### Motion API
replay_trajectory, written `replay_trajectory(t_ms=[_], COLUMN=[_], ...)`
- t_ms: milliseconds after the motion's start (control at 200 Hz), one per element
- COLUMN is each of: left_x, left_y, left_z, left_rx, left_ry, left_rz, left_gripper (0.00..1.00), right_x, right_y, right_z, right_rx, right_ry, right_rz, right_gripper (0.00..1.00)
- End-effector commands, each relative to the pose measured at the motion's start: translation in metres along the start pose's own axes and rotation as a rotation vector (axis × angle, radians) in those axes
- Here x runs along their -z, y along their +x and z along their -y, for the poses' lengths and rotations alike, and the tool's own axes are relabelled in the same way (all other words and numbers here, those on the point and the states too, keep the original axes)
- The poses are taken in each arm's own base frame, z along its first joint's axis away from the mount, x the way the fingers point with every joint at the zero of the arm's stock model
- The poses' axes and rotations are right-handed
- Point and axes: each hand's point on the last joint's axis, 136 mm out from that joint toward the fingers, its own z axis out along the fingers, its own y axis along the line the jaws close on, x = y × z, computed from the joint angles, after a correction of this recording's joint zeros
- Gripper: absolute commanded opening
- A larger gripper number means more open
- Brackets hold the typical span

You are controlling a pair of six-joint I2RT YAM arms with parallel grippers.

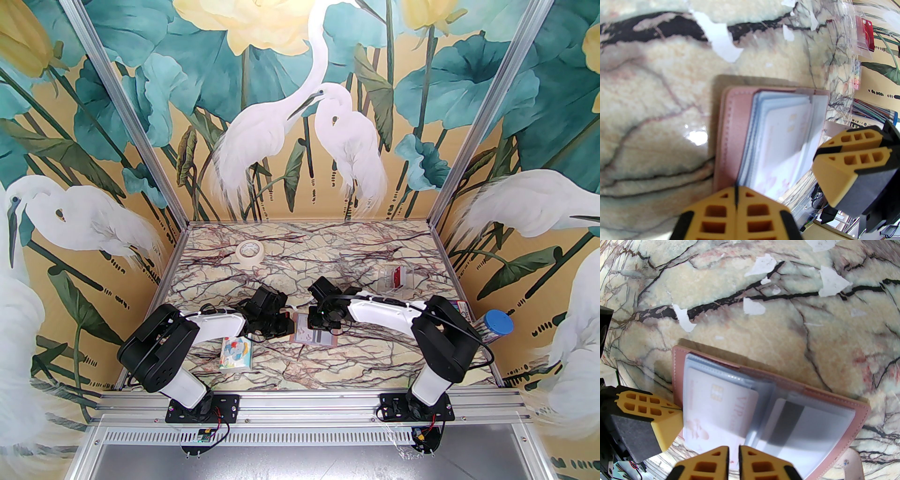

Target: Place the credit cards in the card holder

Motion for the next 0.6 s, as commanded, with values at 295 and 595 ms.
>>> replay_trajectory(t_ms=[295, 595], left_x=[-0.004, -0.004], left_y=[0.013, 0.013], left_z=[-0.014, -0.014], left_rx=[0.010, 0.010], left_ry=[-0.042, -0.040], left_rz=[-0.034, -0.033], left_gripper=[0.00, 0.00], right_x=[-0.013, -0.020], right_y=[0.005, 0.010], right_z=[0.013, 0.019], right_rx=[-0.003, -0.006], right_ry=[0.046, 0.064], right_rz=[-0.020, -0.043], right_gripper=[0.08, 0.06])
